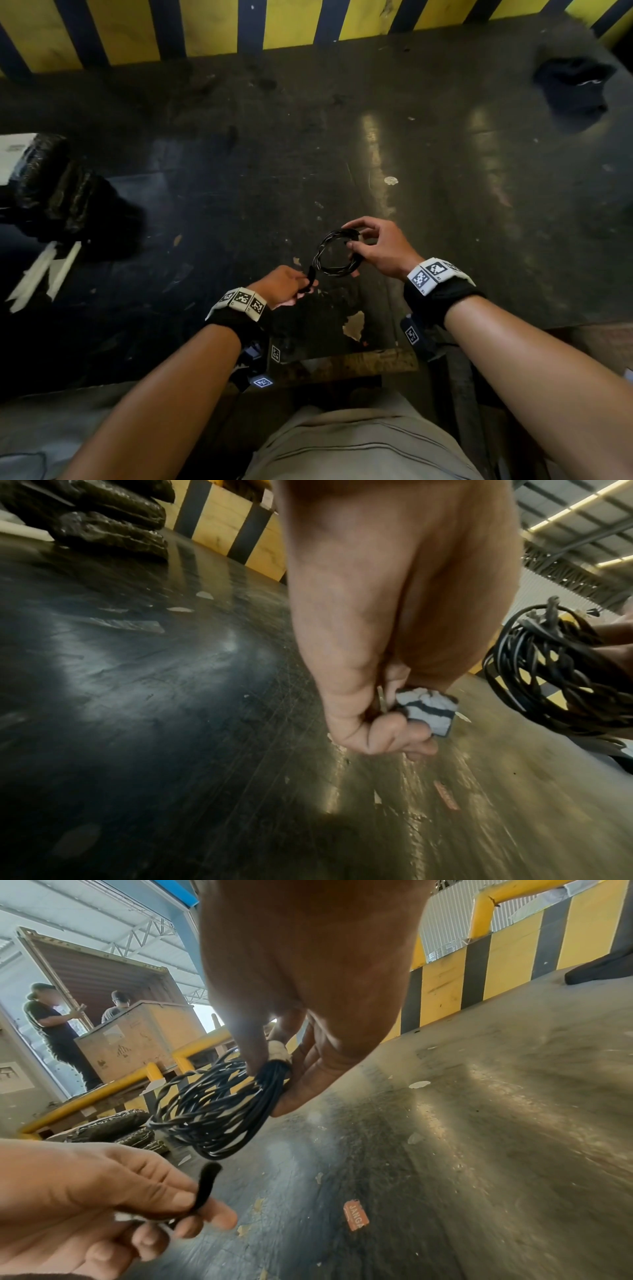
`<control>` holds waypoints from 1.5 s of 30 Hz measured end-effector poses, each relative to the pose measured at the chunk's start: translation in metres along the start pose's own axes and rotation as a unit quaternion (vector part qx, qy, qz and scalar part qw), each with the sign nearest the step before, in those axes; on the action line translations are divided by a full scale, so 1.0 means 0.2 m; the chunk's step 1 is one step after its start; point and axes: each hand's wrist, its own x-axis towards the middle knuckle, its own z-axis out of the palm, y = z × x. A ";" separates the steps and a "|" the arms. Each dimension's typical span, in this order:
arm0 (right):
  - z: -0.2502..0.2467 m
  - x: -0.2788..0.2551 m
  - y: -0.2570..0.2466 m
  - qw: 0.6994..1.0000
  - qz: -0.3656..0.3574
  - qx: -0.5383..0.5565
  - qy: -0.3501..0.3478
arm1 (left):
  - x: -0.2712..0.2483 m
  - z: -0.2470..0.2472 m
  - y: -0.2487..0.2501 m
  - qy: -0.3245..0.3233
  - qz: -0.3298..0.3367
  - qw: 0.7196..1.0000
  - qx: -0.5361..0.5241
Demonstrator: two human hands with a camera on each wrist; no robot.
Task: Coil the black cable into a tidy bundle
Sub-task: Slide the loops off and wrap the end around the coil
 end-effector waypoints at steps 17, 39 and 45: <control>0.01 0.05 0.05 0.998 -0.023 -0.043 0.029 | -0.03 0.11 0.07 0.065 0.112 0.989 -0.076; 0.07 0.03 0.12 0.988 -0.046 -0.091 0.111 | -0.08 0.12 0.00 -0.038 0.065 0.975 -0.209; 0.07 0.02 0.11 0.988 -0.039 -0.092 0.116 | -0.08 0.13 0.01 -0.033 0.070 0.974 -0.214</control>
